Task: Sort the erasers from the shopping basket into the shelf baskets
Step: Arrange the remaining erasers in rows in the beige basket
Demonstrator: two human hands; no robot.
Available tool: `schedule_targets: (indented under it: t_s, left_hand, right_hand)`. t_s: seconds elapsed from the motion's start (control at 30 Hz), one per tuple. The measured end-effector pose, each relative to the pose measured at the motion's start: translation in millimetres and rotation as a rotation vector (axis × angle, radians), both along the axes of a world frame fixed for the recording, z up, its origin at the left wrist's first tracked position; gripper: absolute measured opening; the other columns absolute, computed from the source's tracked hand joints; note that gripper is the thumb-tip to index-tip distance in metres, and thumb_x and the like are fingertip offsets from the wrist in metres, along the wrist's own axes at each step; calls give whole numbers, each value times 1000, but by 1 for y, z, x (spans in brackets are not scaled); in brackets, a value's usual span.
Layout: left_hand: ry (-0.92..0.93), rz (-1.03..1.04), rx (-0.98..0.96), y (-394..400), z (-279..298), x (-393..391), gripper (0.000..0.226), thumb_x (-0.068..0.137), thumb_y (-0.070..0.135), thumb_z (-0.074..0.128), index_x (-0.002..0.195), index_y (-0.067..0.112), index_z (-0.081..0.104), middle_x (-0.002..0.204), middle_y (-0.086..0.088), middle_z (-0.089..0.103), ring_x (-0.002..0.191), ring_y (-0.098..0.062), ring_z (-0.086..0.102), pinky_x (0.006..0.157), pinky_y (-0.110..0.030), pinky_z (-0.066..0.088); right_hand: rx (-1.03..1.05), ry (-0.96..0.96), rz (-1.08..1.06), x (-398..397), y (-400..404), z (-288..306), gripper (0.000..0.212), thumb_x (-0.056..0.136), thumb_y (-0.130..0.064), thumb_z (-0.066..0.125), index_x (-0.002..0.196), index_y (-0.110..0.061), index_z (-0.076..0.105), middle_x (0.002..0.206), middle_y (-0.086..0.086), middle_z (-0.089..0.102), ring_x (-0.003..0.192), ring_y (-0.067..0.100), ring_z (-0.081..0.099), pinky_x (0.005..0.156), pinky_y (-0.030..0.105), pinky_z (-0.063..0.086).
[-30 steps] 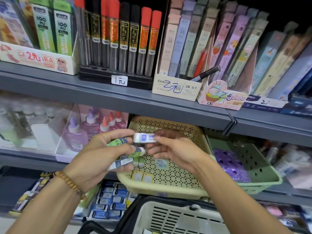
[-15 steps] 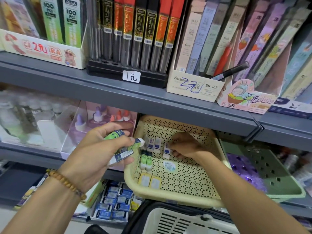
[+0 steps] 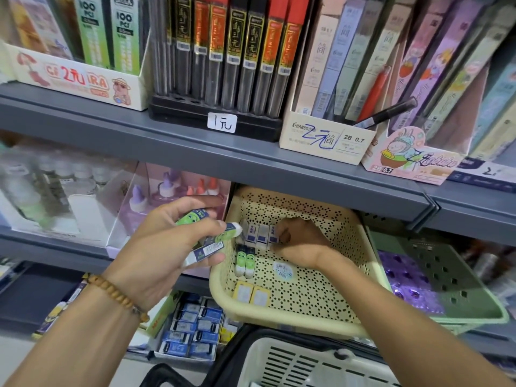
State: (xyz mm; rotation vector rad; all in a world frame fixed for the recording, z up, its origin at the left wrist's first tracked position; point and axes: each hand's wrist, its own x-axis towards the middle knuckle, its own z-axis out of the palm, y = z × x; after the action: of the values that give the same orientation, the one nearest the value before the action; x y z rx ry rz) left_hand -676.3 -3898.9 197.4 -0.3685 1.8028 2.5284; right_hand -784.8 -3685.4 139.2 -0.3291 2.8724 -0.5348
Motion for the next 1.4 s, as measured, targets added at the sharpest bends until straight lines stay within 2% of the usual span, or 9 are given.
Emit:
schedule_targets:
  t_s: [0.1, 0.27, 0.4, 0.53, 0.63, 0.8, 0.9, 1.07, 1.4]
  left_hand:
    - [-2, -3, -6, 0, 0, 0, 21, 80, -4, 68, 98, 5, 65, 108, -9, 65, 78, -23, 65, 50, -30, 57]
    - [3, -10, -13, 1, -1, 3, 22, 80, -4, 68, 99, 7, 68, 109, -8, 64, 83, -27, 64, 50, -30, 56]
    - [2, -14, -8, 0, -1, 3, 21, 80, -4, 68, 95, 10, 69, 108, -8, 64, 84, -27, 64, 51, -30, 57]
    - [5, -12, 9, 0, -1, 3, 21, 79, -5, 68, 95, 9, 68, 107, -7, 64, 82, -26, 64, 51, -31, 57]
    - [8, -7, 16, 1, -2, 3, 19, 79, -5, 68, 90, 11, 68, 104, -7, 64, 75, -22, 64, 49, -31, 57]
    - [7, -24, 7, 4, -3, 1, 19, 79, -4, 68, 93, 9, 67, 104, -8, 65, 68, -17, 67, 49, -29, 55]
    - [8, -75, -1, 7, -3, 2, 18, 78, 3, 71, 94, 11, 69, 94, -8, 69, 62, -14, 67, 48, -28, 55]
    - [5, -47, 58, 5, -3, 1, 11, 88, 6, 62, 90, 14, 68, 96, -8, 65, 63, -14, 67, 45, -29, 55]
    - [51, -60, 40, 8, -2, 3, 24, 95, 1, 52, 111, 13, 66, 108, -10, 61, 76, -15, 71, 50, -27, 56]
  right_hand:
    - [-159, -138, 89, 12, -7, -1, 28, 81, -34, 75, 106, -36, 63, 87, -16, 62, 85, 7, 61, 68, 19, 47]
    - [26, -171, 256, 19, -28, -14, 62, 86, -43, 69, 142, -30, 46, 93, -13, 53, 89, 12, 55, 72, 26, 41]
    - [35, -180, 254, 20, -31, -15, 62, 87, -42, 69, 143, -28, 46, 94, -15, 51, 89, 9, 52, 63, 19, 34]
    - [-20, -185, 221, 24, -29, -7, 48, 90, -38, 64, 136, -29, 53, 103, -9, 59, 92, 11, 57, 77, 24, 45]
    - [-357, -102, 102, 34, -28, 12, 21, 93, -34, 60, 110, -26, 68, 94, -9, 70, 84, 12, 65, 77, 21, 53]
    - [-963, -366, 142, 57, -34, 47, 27, 78, -24, 73, 105, -26, 71, 102, 1, 73, 85, 21, 70, 78, 35, 55]
    - [-887, -232, 224, 65, -44, 54, 18, 83, -16, 76, 99, -24, 73, 94, -1, 70, 78, 16, 59, 78, 35, 51]
    - [-624, -117, 19, 55, -15, 51, 6, 83, -36, 75, 83, -31, 71, 73, -25, 68, 69, -9, 60, 55, 4, 41]
    - [28, -401, -179, 28, -6, 5, 34, 97, -35, 57, 108, -5, 69, 105, 10, 73, 104, 23, 67, 97, 39, 51]
